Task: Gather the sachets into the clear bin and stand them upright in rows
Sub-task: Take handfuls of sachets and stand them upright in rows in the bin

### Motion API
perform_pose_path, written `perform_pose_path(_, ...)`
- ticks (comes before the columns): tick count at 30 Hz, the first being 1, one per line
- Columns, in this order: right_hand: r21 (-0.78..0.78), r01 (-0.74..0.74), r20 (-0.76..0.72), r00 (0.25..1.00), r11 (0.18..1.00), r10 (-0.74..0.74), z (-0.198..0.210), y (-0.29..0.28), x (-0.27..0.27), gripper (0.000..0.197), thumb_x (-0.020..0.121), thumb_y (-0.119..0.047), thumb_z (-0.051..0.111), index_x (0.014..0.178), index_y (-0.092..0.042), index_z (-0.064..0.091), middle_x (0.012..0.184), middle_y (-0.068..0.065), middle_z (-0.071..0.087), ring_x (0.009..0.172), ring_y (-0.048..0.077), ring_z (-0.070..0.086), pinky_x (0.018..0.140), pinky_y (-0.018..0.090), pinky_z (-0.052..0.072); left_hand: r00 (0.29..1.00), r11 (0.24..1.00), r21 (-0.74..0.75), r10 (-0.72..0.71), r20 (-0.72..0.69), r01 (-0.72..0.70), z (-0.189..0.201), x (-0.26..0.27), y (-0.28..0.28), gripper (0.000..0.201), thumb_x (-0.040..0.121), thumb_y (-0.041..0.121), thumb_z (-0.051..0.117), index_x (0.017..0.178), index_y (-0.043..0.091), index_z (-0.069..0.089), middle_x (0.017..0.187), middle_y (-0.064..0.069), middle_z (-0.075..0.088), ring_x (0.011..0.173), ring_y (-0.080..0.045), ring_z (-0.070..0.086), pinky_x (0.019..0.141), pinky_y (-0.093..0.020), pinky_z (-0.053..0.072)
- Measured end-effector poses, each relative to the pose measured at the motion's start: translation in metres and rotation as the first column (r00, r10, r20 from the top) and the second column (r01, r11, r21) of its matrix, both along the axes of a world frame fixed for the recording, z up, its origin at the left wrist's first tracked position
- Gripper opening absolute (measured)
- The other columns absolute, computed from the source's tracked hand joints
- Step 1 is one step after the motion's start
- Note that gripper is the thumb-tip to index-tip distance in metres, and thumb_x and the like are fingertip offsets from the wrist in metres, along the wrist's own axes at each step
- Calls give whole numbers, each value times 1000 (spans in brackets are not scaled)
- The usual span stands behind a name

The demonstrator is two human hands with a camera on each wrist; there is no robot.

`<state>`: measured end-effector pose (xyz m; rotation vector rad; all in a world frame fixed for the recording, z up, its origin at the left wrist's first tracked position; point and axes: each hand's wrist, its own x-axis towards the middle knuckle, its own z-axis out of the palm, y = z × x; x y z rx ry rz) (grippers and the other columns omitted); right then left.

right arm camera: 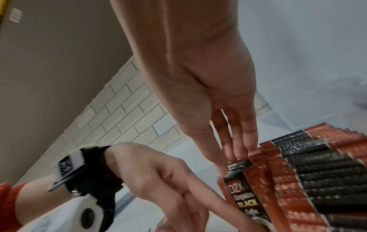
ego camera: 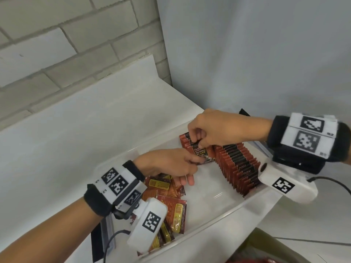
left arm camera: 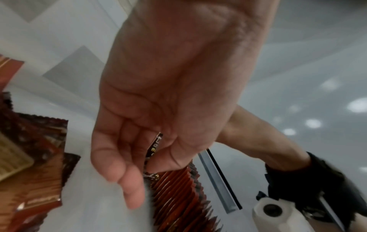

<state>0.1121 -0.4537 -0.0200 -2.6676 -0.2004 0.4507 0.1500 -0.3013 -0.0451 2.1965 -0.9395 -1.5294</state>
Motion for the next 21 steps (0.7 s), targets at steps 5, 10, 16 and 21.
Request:
perform_pose_path(5,-174,-192,-240,960,966,147,-1,19,-24,20,94,-13,51,103,-8,68,94,8,68,85,23,65,70,26,50,1000,1000,24,-7,-9,7,3,0,4,48,100,11,39,146,20,36,85,1,65,55,0,56,66,-18,52)
perform_pose_path(10,-244,-197,-343,933,950,106,-18,24,-27,28,100,-22,43,115,-4,58,96,6,61,73,16,54,58,20,41,931,979,-198,26,365,50,31,10,8,31,95,9,46,117,23,63,106,2,65,95,-13,62,80,-21,51)
perform_pose_path(16,-253,-202,-371,924,946,98,-23,26,-25,37,101,-29,41,127,-7,55,115,10,64,99,23,62,85,29,50,834,943,85,-325,445,322,20,10,2,73,96,-2,33,153,16,-9,161,4,-14,147,-8,-6,112,-15,1)
perform_pose_path(21,-257,-227,-383,916,939,117,-25,26,-25,39,102,-33,39,123,-4,55,113,11,64,100,24,63,87,31,50,834,936,124,-350,427,329,20,10,7,73,96,-3,30,151,18,-13,158,5,-21,145,-6,-13,110,-14,-2)
